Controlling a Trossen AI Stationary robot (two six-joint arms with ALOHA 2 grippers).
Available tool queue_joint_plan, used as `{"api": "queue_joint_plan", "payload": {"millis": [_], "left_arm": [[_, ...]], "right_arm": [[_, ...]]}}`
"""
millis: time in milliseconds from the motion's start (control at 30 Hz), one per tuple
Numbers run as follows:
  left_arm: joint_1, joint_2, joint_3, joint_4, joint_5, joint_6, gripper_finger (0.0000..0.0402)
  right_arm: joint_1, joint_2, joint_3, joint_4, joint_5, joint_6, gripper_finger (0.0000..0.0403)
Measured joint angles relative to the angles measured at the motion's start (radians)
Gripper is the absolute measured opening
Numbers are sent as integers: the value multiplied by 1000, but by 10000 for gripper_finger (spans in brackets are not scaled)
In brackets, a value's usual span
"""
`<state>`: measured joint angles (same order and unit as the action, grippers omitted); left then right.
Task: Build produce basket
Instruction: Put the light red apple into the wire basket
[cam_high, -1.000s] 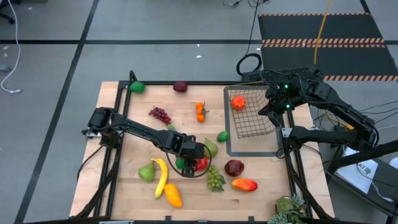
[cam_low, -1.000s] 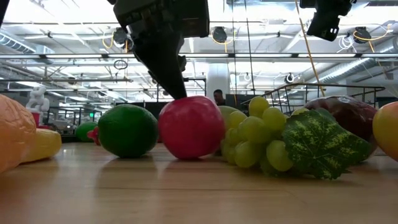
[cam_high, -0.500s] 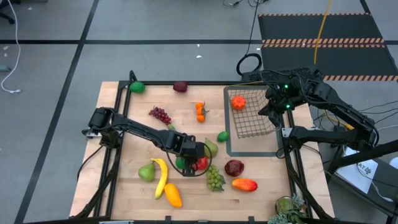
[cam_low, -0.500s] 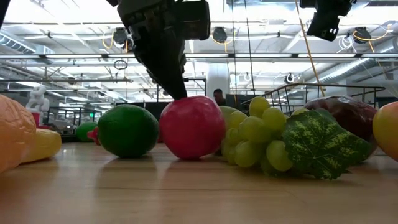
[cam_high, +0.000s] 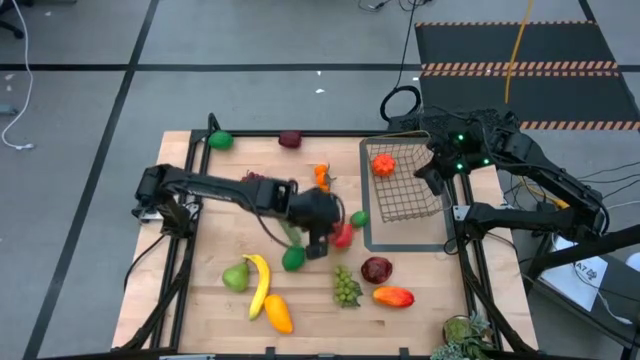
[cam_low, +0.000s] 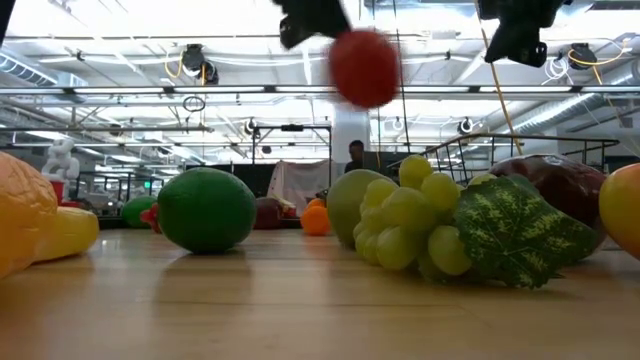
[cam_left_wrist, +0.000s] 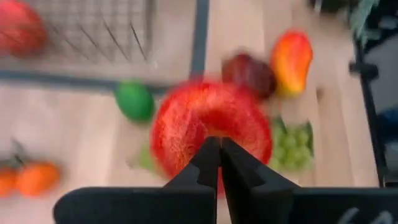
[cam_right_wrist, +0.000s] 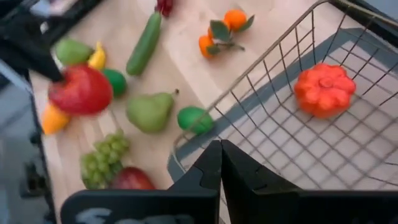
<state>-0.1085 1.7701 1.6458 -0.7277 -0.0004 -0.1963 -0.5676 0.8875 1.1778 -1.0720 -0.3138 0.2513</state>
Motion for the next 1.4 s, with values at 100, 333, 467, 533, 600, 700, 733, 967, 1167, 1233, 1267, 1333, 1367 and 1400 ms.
{"api": "queue_joint_plan", "payload": {"millis": [100, 333, 467, 533, 600, 700, 733, 967, 1167, 1233, 1267, 1333, 1367, 1400], "left_arm": [[49, -8, 59, 2, 0, 63, 4], [215, -6, 99, 139, 95, 195, 4], [307, -6, 101, 261, 154, 209, 3], [344, -6, 101, 310, 160, 190, 3], [372, -6, 101, 353, 161, 181, 4], [395, -5, 114, 387, 161, 154, 3], [397, -4, 125, 392, 156, 141, 3], [386, 43, 239, 347, 39, 106, 3], [363, 148, 358, 346, -40, 56, 3], [357, 203, 410, 340, -42, 33, 3], [354, 231, 439, 340, -42, 24, 3], [349, 287, 501, 339, -26, 6, 3], [348, 315, 535, 341, -12, 2, 3], [348, 341, 571, 336, 4, 2, 3]], "right_arm": [[0, -2, 0, 45, -1, 134, 0], [48, -34, 9, 203, 6, 379, 21], [73, -57, 24, 309, 84, 430, 56], [72, -57, 35, 335, 118, 405, 76], [71, -57, 49, 346, 139, 346, 96], [71, -56, 69, 350, 160, 225, 125], [71, -56, 75, 349, 161, 182, 134], [44, -57, 77, 350, 234, -44, 176], [3, -58, 77, 350, 239, -246, 182], [-2, -58, 77, 350, 236, -277, 179], [-2, -58, 77, 349, 234, -287, 177], [-2, -63, 77, 337, 233, -290, 175], [-2, -68, 77, 324, 232, -289, 174], [-2, -75, 77, 306, 232, -288, 174]]}}
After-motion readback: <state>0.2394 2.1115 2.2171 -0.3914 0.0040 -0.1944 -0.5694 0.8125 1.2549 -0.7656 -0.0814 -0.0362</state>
